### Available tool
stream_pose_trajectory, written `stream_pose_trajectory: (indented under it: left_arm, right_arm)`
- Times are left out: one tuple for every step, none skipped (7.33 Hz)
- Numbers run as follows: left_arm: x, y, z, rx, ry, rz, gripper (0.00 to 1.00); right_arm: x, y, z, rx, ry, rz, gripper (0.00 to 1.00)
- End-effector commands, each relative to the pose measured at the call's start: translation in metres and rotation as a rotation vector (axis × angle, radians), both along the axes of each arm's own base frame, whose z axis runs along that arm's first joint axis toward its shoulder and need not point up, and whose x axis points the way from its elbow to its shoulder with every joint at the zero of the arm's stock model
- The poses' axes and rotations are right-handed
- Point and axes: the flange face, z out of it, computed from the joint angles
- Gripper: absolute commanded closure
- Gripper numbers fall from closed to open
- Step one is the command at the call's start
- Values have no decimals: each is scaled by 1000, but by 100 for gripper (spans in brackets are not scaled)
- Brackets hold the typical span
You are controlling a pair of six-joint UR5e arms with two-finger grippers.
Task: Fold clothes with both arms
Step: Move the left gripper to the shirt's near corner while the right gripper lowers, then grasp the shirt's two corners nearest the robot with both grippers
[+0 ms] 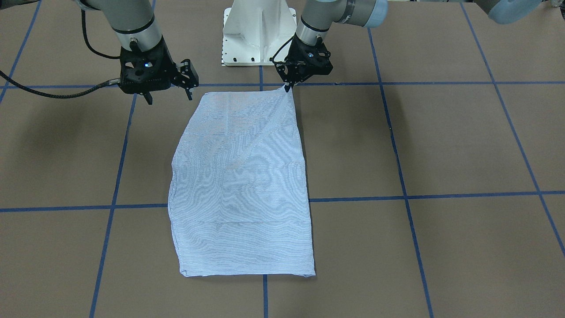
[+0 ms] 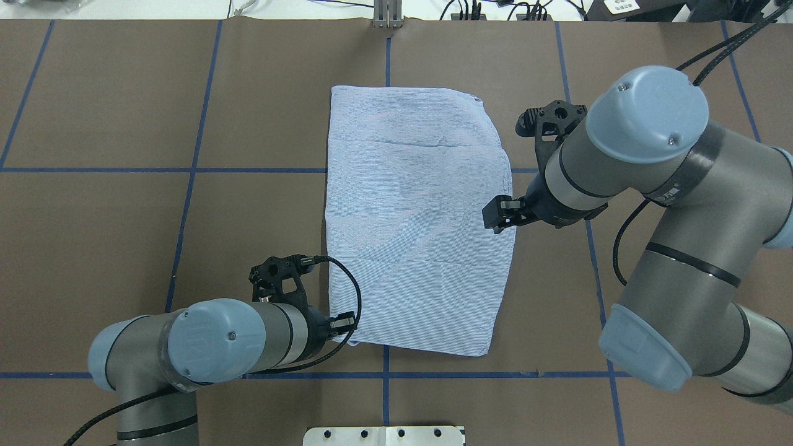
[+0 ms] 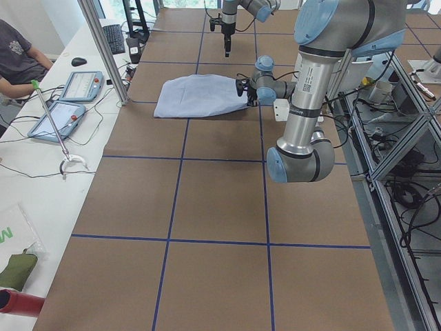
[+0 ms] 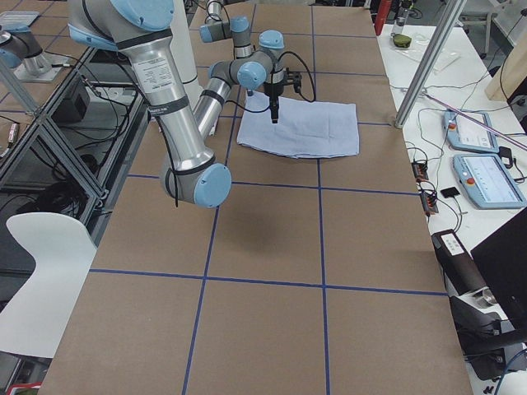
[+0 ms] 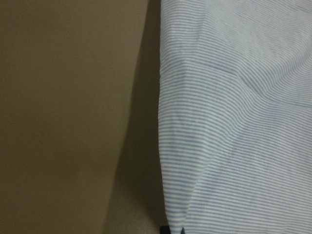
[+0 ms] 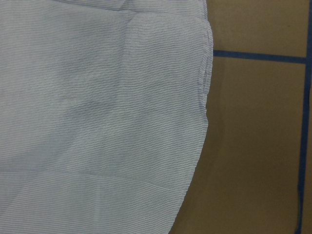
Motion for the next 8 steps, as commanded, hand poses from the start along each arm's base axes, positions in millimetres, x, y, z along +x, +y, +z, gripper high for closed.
stream_pose_trajectory:
  left_arm:
    - [-4, -1, -4, 9, 2, 8, 100]
    - [-4, 0, -4, 10, 3, 10, 100]
    - [-3, 0, -6, 10, 7, 13, 100]
    - [-1, 1, -4, 9, 2, 15, 100]
    - [-1, 0, -3, 8, -1, 13, 100]
    - [-1, 0, -2, 8, -2, 13, 100]
    - [0, 0, -3, 8, -1, 13, 100]
    - [0, 0, -3, 9, -1, 12, 100]
  right_arm:
    - [-43, 42, -3, -116, -52, 98, 0]
    - [-70, 68, 0, -145, -35, 129, 0]
    - [-90, 76, 9, -198, -7, 156, 0]
    - [-102, 80, 17, -263, 9, 199, 0]
    - [-108, 79, 24, -322, 5, 253, 0]
    - [-114, 77, 32, -378, -7, 304, 0]
    - [-124, 76, 40, -391, -7, 323, 0]
    - [-132, 77, 48, -404, 7, 350, 0]
